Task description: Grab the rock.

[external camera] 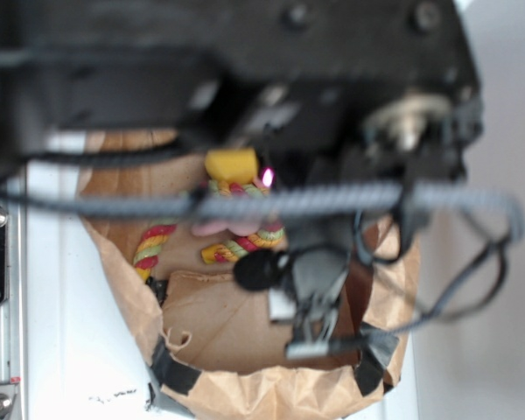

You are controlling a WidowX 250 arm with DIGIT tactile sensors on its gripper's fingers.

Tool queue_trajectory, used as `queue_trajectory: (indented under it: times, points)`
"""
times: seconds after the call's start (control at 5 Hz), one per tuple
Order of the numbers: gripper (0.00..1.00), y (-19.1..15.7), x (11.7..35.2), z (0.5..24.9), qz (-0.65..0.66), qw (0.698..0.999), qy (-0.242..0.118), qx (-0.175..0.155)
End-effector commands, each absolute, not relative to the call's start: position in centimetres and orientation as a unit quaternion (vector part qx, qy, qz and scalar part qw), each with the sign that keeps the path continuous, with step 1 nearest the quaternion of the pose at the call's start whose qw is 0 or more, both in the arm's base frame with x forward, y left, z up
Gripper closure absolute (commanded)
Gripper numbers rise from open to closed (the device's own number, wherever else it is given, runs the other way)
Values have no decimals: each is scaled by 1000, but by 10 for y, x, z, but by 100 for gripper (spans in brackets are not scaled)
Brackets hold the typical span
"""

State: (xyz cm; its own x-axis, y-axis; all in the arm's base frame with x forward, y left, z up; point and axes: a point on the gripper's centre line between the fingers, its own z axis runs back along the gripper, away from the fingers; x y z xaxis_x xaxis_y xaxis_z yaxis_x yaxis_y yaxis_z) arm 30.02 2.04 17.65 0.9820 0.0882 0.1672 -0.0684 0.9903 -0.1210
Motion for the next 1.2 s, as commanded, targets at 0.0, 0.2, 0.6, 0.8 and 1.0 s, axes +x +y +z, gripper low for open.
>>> queue_trajectory:
  times: [0.0, 0.2, 0.6, 0.8, 1.0]
  points:
    - [0, 37, 311, 187, 67, 985, -148, -53]
    - [0, 37, 311, 187, 67, 985, -148, -53]
    - [0, 40, 316, 150, 107, 981, -159, -38]
    - [0, 35, 326, 135, 117, 980, -156, -32]
    - [0, 35, 337, 116, 126, 980, -157, -13]
